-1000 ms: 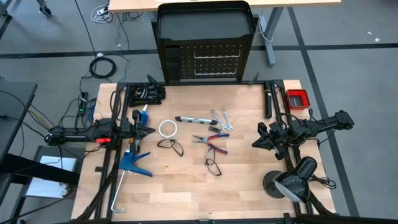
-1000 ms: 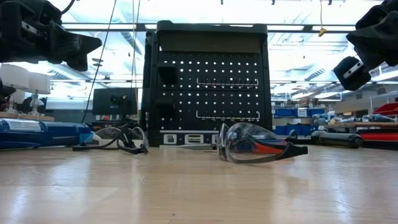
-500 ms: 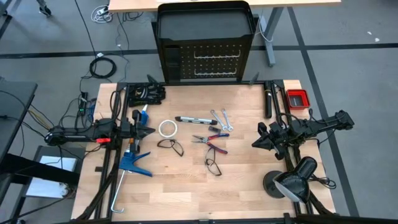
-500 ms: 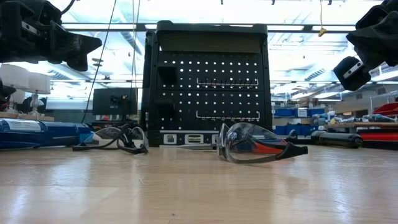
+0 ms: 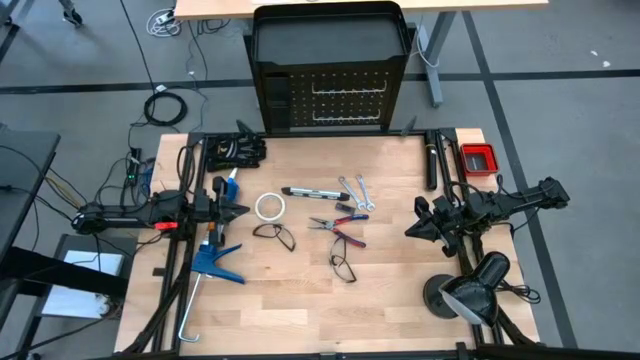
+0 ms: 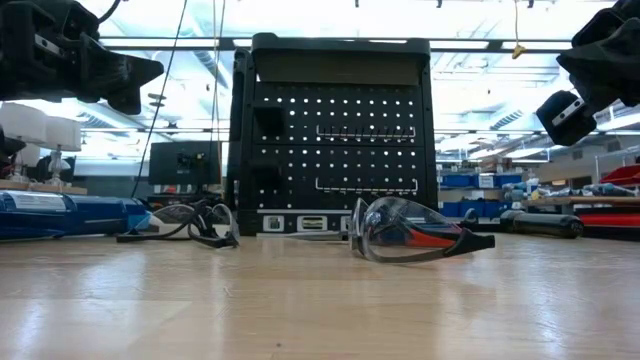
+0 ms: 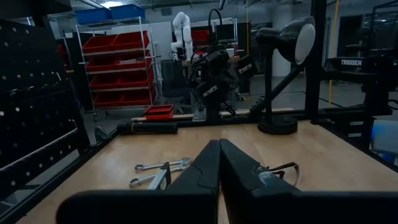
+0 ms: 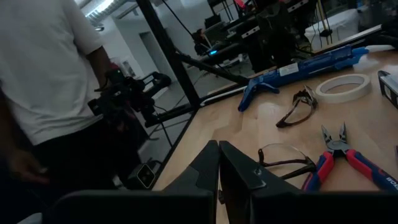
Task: Hang tools onto peg board
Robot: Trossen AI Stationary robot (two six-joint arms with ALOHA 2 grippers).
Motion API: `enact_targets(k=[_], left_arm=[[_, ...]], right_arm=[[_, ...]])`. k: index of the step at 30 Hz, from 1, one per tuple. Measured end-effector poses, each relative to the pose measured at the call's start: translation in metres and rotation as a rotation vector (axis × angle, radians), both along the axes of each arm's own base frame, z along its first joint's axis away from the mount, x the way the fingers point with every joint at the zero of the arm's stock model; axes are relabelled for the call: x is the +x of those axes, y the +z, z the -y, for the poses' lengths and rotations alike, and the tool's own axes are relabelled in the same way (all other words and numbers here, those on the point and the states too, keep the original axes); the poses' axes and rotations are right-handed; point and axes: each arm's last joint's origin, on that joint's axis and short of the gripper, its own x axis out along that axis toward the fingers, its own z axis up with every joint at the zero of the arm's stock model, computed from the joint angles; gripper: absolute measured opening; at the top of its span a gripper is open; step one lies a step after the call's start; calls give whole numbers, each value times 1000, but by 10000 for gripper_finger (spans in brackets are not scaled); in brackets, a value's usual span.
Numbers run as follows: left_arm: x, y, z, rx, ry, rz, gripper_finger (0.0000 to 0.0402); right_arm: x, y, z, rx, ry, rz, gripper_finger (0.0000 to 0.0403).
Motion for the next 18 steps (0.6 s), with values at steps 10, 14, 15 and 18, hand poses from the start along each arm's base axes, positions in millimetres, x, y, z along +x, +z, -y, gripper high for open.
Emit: enact_targets(k=[10,14,15,18], left_arm=[[0,0,0,75,9,-3,12],[0,0,0,75,8,-3,12],[0,0,0,75,9,-3,12],[0,0,0,75,9,-3,12]], right_arm=[[0,0,0,0,0,0,23],[0,0,0,0,1,0,23],[0,0,0,0,0,0,23],[0,0,0,0,0,0,23]])
